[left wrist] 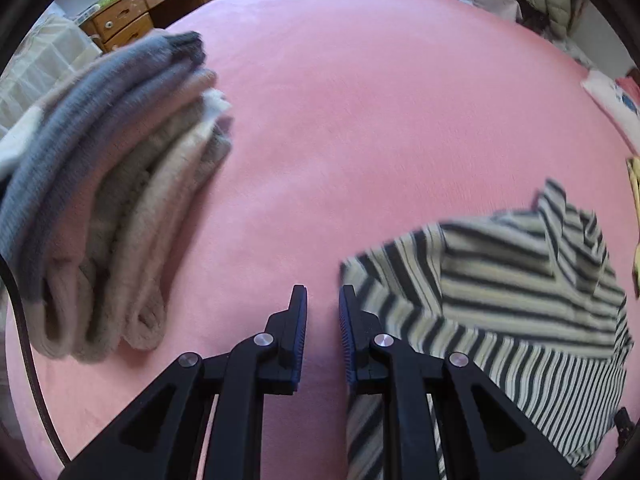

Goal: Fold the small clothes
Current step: 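Move both tools open toward the hem of the striped shirt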

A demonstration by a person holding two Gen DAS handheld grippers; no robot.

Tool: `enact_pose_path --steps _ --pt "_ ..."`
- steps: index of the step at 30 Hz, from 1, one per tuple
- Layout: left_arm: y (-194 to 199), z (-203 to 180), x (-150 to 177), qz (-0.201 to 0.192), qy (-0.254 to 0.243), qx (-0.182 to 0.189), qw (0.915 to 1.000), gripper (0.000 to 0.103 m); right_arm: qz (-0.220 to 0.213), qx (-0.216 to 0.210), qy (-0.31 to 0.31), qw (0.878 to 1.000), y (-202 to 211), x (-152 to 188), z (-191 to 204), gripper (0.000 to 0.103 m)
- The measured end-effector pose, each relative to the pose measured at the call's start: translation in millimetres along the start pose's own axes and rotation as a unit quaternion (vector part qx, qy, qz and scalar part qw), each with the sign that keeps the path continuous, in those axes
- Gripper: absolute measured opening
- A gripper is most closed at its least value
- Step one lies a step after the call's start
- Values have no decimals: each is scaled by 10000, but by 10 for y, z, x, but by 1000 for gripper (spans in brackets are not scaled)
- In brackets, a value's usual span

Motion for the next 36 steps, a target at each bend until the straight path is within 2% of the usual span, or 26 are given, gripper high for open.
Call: enact_pose_path --steps 4,6,7,8,13,16,20,25,30,33,36 --pt "86 -201 251 19 -347 -49 9994 14 346 342 35 9988 -171 158 -70 11" --pt "258 -265 401 -74 -498 88 9987 21 179 327 -32 9993 -41 155 -68 11" --pt "363 -318 514 -106 -583 224 9980 30 105 294 -26 9995 29 153 -41 11" --pt "431 -376 610 -103 -699 297 9971 35 24 216 -1 9998 107 156 18 11" --pt "659 -758 1124 71 -1189 816 9895 35 -29 -249 176 9995 254 188 434 11" --pt "678 -959 1451 169 -1318 820 9877 35 -72 -539 250 9982 296 226 683 11" --pt "547 -909 1624 82 -1092 485 9928 35 -51 -713 373 9967 282 316 889 11" --pt "419 -676 1648 125 -606 439 9971 35 74 -755 309 9966 194 409 935 11" --pt "405 -457 1853 278 -458 398 9978 35 118 -748 294 9967 198 464 900 11" --pt "356 -312 1905 314 -322 247 9987 38 137 -695 331 9969 189 467 876 11" --pt "309 -170 1868 345 -36 177 9992 48 143 -682 334 9970 183 470 854 11"
Point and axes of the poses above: each gripper's, at about its wrist camera, not at the fingertips, and y roughly against the way its jaws point, z to its left, x to its underside, the point moved 6 cm from there along -y, roughly the way its jaws point, and after that the axes turned 8 degrees about -x, right-handed, at the moved point
